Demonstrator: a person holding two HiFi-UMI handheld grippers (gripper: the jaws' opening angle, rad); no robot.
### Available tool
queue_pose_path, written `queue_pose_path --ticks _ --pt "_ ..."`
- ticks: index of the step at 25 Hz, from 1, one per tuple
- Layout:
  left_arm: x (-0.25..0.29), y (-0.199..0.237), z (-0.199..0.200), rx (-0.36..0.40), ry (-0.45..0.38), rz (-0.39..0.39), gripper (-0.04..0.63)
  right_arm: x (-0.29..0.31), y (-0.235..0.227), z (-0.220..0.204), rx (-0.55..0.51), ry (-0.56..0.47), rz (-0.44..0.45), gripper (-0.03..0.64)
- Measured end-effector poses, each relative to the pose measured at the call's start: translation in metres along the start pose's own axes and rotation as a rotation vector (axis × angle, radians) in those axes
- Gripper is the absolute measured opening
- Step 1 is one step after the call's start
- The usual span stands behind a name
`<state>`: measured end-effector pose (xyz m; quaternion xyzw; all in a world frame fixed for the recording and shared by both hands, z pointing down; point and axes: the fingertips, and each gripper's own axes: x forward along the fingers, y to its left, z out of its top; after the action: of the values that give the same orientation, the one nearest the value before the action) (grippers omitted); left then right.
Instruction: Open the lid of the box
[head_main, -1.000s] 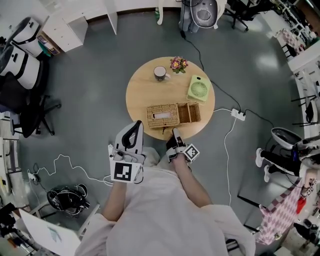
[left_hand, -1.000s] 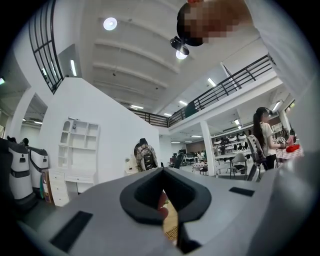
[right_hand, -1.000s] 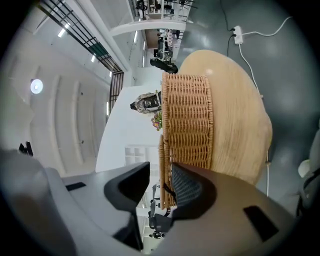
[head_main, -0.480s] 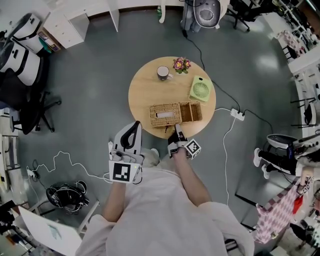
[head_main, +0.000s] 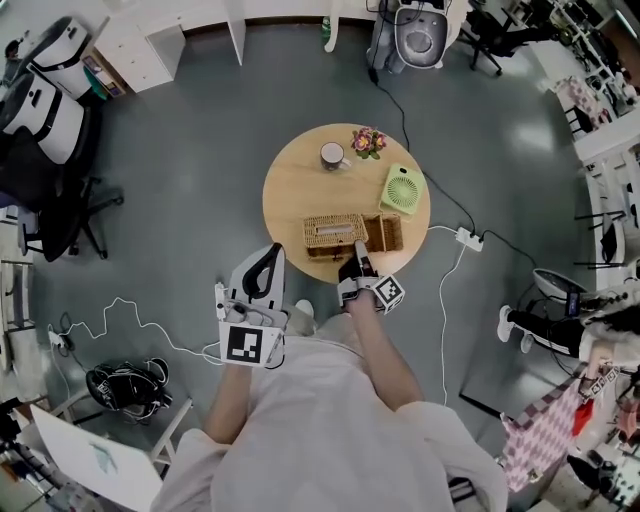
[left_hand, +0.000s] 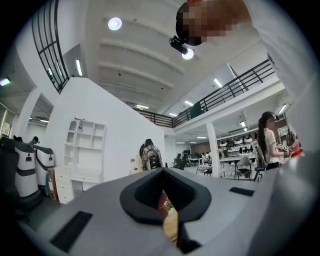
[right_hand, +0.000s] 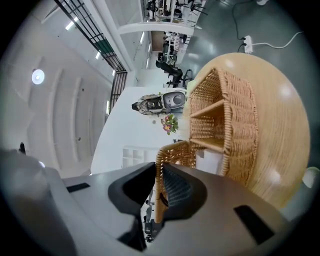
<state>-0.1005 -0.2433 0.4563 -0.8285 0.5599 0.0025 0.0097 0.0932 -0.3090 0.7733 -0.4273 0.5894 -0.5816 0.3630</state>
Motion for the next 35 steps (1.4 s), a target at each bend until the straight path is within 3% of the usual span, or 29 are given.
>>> queue_pose_path --ticks 8,16,29,35 --pt "0.010 0.015 0.017 -0.017 0.000 0.027 -0.005 0.052 0.042 0.013 -0.033 0.013 0.095 0.052" --pt "0.011 0.028 0.017 0.006 -0.010 0.065 -0.005 0.105 0.053 0.021 -0.023 0.014 0.113 0.052" --pt "0.013 0.024 0.019 -0.008 0.002 0.025 -0.005 0.082 0.066 0.017 0.011 -0.019 0.109 0.041" --pt "0.007 0.023 0.022 -0.026 -0.004 0.006 -0.005 0.059 0.112 0.008 -0.149 0.011 0.137 0.003"
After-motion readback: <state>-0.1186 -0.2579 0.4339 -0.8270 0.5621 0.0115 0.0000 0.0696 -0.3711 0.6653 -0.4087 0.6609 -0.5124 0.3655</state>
